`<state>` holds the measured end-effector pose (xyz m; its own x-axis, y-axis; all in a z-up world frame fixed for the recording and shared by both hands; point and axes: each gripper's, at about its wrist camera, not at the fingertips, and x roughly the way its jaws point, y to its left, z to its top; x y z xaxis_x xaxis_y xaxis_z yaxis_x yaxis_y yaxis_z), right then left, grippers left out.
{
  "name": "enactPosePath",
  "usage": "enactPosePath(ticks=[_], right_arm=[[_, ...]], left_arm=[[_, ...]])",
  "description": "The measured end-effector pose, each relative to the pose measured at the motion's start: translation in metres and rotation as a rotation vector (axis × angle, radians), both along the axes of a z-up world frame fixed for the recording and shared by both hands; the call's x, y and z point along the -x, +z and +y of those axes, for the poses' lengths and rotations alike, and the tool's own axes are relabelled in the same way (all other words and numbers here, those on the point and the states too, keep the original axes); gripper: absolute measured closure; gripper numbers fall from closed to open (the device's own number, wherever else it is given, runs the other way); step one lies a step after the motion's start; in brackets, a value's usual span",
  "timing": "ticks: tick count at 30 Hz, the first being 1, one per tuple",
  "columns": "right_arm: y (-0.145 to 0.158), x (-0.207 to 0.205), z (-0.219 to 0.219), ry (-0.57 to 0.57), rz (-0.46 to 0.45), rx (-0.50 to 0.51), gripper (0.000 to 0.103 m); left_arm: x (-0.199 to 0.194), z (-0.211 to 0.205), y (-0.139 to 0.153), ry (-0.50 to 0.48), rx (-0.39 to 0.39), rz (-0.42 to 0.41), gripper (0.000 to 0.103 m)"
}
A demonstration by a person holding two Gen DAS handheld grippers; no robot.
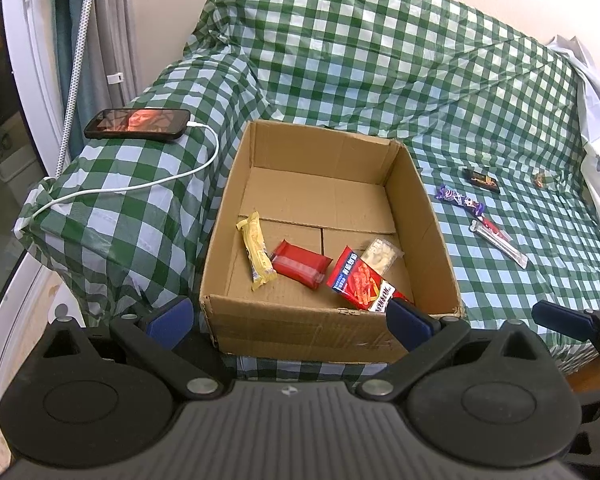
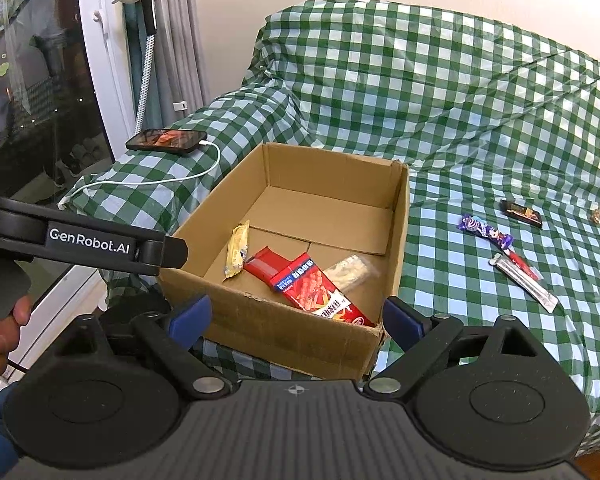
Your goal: Organize snacks
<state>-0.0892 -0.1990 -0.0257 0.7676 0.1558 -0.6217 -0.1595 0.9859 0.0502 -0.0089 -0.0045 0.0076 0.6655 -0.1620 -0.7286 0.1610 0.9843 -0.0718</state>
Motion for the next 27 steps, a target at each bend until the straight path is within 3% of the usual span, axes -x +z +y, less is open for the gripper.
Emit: enactPosePath(ticks=[27], right_arm=[[-0.014, -0.01, -0.003, -0.01, 0.059, -0.027, 0.009]], left_arm=[[-0.01, -0.004, -0.016, -0.003, -0.006, 0.047, 0.0]])
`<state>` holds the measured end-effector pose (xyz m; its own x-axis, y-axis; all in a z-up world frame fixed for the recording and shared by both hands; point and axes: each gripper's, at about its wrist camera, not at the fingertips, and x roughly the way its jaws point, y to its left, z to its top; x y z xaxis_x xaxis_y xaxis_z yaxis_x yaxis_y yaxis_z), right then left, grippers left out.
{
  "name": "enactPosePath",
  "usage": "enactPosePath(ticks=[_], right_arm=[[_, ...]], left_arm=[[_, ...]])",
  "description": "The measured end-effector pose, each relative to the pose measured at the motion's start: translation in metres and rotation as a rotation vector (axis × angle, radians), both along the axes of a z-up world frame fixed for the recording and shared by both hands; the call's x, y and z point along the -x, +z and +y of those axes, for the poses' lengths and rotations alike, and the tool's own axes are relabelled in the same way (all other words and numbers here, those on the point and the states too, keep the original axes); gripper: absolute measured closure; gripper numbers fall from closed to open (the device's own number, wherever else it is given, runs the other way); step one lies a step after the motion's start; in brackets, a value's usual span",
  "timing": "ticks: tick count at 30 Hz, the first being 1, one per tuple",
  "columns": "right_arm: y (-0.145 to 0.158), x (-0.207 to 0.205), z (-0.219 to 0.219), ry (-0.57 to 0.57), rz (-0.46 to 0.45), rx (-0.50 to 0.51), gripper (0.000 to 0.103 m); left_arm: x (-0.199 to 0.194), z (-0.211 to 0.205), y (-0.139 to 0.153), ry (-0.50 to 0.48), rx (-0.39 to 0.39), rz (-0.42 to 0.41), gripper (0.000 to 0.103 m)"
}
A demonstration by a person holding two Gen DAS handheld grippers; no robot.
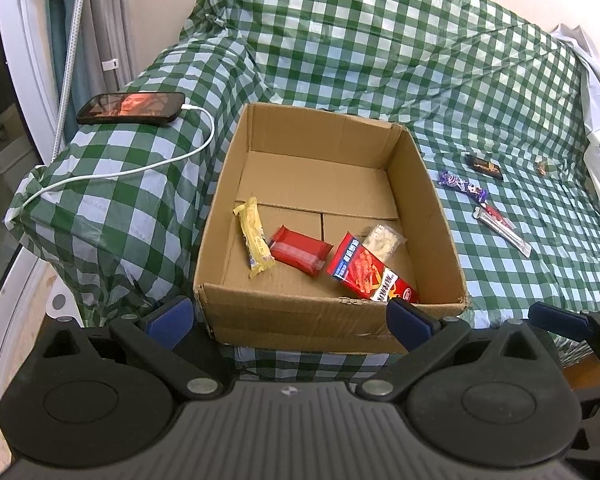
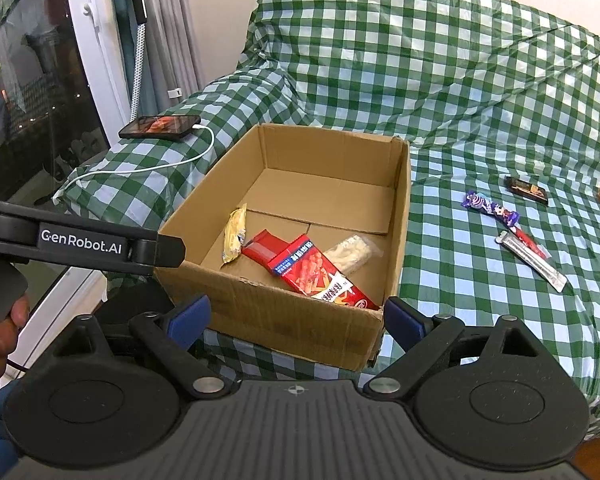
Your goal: Organize snacks
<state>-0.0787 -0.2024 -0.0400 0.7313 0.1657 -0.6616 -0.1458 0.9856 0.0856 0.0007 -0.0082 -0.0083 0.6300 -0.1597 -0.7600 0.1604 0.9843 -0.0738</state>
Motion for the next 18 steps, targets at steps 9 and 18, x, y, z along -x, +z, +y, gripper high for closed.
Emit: enactPosePath(ticks=[9, 18], right_arm=[[-0.004, -0.003, -0.002, 0.002, 0.012, -0.007, 0.009], [-0.012, -0.009, -0.008, -0.003, 0.027, -0.025, 0.009]], left_arm=[[-0.004, -0.003, -0.004, -0.008, -0.014, 0.009, 0.0], [-0.012, -0.013, -0.007, -0.025, -0.045, 0.016, 0.0]])
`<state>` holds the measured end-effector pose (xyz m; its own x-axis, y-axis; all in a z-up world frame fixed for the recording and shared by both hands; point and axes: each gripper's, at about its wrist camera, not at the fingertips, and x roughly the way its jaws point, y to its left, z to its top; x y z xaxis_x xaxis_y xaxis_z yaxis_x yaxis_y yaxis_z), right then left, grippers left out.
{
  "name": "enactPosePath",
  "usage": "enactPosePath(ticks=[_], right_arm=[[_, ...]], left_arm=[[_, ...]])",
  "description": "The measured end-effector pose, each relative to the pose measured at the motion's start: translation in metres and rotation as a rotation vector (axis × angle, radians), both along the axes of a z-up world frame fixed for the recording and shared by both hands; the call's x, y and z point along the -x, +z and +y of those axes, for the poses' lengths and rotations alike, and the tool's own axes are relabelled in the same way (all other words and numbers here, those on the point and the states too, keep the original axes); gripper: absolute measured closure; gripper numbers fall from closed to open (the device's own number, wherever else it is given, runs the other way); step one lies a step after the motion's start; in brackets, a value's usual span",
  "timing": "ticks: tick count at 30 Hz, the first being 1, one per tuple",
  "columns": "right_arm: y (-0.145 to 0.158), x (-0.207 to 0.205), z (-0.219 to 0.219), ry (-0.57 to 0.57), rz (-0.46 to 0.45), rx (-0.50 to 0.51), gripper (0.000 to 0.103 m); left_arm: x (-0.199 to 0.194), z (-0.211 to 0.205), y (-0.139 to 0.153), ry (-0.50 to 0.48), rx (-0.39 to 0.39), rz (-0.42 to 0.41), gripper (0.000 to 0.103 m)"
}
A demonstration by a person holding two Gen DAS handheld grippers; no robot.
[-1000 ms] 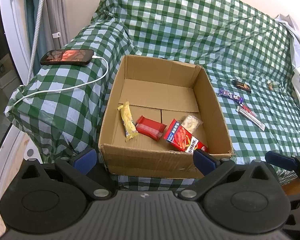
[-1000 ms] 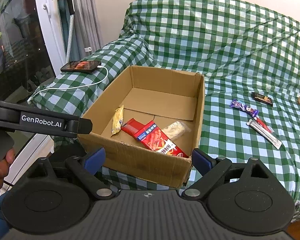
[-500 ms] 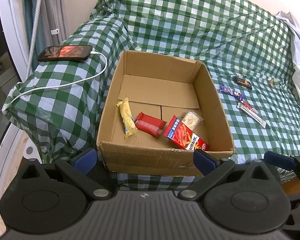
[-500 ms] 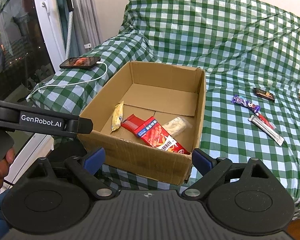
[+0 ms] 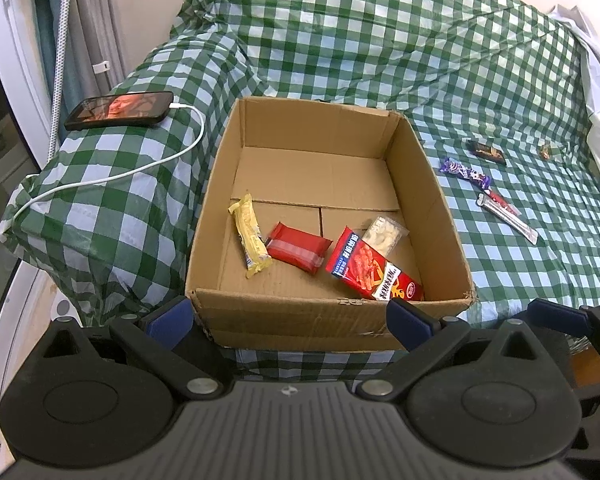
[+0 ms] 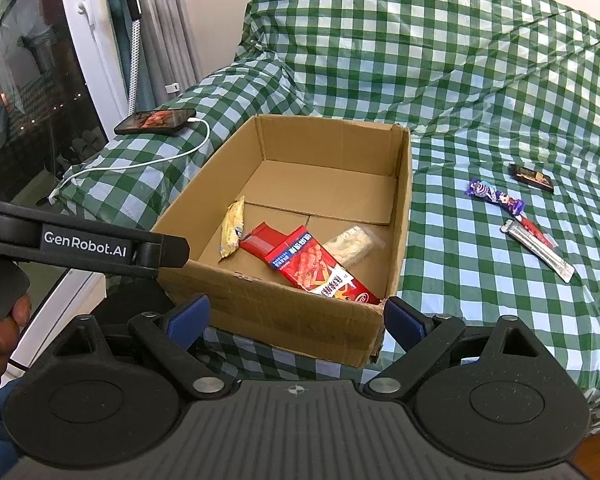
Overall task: Organize snacks
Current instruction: 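Move both tools from the box toward the snacks on the bed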
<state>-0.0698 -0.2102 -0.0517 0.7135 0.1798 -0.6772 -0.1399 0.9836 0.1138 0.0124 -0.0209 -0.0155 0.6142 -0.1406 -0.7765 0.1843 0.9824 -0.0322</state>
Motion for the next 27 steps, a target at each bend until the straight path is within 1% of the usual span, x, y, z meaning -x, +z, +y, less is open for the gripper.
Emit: enactPosePath(ticks=[8, 14, 21, 27], right_arm=[[-0.006, -0.009, -0.01, -0.013, 0.016, -0.028, 0.009], [-0.007, -0.018, -0.028, -0.053, 0.02, -0.067, 0.009], [-0.002, -0.029, -0.064, -0.127, 0.0, -0.095, 0.009], [-0.003, -0.035, -0.113, -0.24, -0.013, -0.093, 0.009]], left_arm=[[-0.013, -0.011, 0.0, -0.003, -0.014, 0.018, 0.0], [-0.024, -0.031, 0.004, -0.025, -0.032, 0.021, 0.0], [-0.038, -0.06, 0.01, -0.062, -0.044, 0.021, 0.0], [-0.055, -0.091, 0.018, -0.101, -0.059, 0.013, 0.0]])
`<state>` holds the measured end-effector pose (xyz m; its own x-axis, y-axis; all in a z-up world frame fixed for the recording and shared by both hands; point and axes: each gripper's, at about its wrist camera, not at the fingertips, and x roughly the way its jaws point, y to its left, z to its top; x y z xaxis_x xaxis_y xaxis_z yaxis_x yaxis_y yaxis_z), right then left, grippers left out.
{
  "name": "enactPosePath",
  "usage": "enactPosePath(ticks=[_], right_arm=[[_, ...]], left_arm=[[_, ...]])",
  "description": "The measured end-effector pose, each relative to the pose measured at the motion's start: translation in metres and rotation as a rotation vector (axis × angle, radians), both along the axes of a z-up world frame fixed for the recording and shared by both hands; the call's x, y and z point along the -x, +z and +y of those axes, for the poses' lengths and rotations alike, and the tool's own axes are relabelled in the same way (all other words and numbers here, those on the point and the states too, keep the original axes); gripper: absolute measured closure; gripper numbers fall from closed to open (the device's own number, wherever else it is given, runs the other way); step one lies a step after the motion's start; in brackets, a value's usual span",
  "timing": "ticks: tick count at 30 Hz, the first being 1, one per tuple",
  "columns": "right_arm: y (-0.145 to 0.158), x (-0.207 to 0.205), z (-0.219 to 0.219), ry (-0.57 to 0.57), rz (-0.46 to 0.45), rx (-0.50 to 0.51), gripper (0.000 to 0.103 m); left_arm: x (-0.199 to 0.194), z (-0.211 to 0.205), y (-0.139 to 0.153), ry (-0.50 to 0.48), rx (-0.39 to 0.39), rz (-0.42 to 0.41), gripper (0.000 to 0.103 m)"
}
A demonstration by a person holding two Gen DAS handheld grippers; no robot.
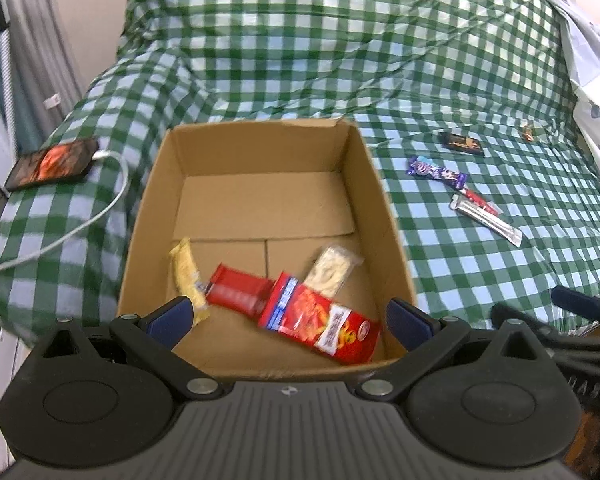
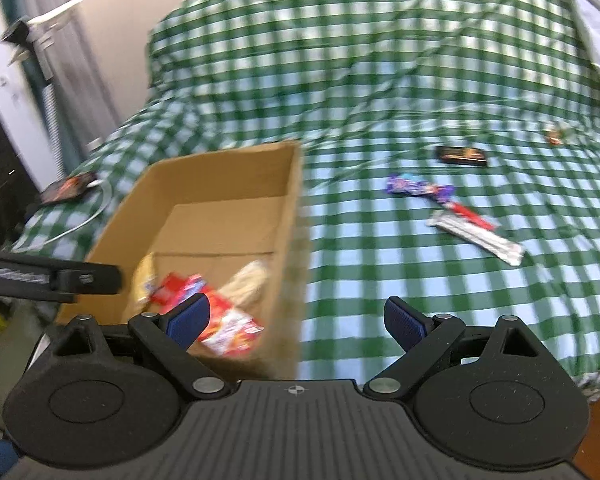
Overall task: Organize snacks
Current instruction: 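Move both tools from the box toward the snacks on the bed, then grasp the purple lollipop pack with the left tool while the right tool grasps the silver stick pack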
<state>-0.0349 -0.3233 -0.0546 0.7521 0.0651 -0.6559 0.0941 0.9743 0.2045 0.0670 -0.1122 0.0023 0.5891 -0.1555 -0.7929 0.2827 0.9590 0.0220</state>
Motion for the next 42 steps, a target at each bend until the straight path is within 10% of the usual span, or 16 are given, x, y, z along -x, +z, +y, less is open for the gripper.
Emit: enactPosePath(ticks=[15, 30, 36, 42], right_arm=[[-0.079, -0.075, -0.159, -0.234, 0.081, 0.089, 0.009], [-0.194, -0.212, -0.239, -0.062, 0.276, 0.174, 0.009], [-0.188, -0.203, -0.233, 0.135, 0.164, 0.261, 0.076], [-0.185, -0.186, -0.249, 0.121, 0.165, 0.2, 0.079]], left_arm=[[-0.077, -0.099, -0.003, -0.094, -0.044, 0.044, 0.0], [-0.22, -0.268, -0.079, -0.429, -0.154, 0.073, 0.0], [-0.277, -0.333, -0.146, -0.599, -0.221, 0.132, 0.0], [-0.303, -0.373, -0.186, -0.681, -0.253, 0.185, 0.0]])
